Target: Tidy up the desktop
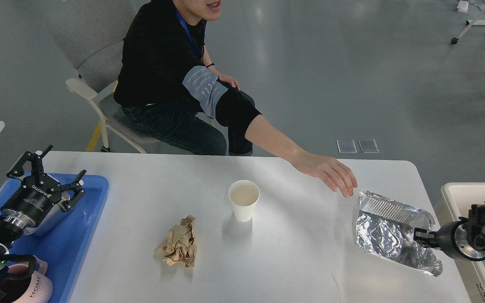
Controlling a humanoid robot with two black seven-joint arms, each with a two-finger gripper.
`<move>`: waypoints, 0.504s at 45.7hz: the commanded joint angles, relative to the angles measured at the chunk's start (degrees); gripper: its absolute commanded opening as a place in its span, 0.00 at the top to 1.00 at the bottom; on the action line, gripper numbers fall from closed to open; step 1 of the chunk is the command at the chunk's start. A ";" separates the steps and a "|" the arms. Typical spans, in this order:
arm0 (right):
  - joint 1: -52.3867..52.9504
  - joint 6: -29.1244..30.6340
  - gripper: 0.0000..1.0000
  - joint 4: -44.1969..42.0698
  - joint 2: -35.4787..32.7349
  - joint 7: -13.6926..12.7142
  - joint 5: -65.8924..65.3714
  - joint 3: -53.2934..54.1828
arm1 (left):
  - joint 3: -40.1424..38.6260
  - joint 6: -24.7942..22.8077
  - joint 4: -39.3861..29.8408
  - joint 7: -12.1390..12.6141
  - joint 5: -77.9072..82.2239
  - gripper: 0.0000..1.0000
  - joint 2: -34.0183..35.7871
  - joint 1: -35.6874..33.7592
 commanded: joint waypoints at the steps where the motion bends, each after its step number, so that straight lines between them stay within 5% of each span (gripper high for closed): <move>1: -0.08 -0.81 1.00 -0.03 -0.41 -0.16 -8.58 -0.14 | 0.00 0.06 0.00 -0.01 0.92 0.03 0.02 -0.30; 23: 1.06 -0.81 1.00 0.06 -0.50 -0.42 -13.25 -0.14 | 0.00 -0.03 0.00 -0.01 0.92 0.03 0.02 -0.04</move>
